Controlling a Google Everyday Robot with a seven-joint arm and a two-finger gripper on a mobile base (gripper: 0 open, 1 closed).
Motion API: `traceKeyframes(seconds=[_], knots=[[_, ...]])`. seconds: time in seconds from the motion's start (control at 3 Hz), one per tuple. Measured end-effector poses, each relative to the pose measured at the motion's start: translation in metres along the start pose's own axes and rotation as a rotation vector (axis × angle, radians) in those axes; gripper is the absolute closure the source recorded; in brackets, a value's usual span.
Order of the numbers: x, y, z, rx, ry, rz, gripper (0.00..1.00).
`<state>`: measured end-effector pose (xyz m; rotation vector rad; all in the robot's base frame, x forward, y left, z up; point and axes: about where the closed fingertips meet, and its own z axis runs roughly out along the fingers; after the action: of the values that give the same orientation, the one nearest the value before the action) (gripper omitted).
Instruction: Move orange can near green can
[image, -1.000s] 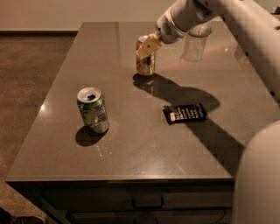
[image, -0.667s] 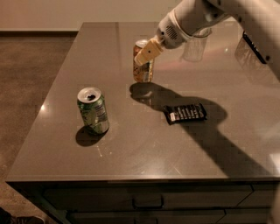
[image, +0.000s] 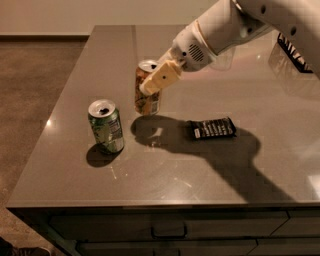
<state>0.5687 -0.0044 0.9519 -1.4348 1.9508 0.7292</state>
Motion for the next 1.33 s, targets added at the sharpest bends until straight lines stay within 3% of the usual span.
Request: traceKeyframes(seconds=[0.33, 0.67, 1.0, 1.33], knots=[[-0.006, 0.036, 0.018, -0.086, -0.010, -0.108, 1.00], [-0.005, 0.057, 0.042, -0.142, 0.013, -0.187, 1.00], [-0.001, 0.063, 0.058, -0.168, 0.032, -0.233, 0.82], [0.006, 0.063, 0.069, -0.176, 0.044, -0.261, 0.58]])
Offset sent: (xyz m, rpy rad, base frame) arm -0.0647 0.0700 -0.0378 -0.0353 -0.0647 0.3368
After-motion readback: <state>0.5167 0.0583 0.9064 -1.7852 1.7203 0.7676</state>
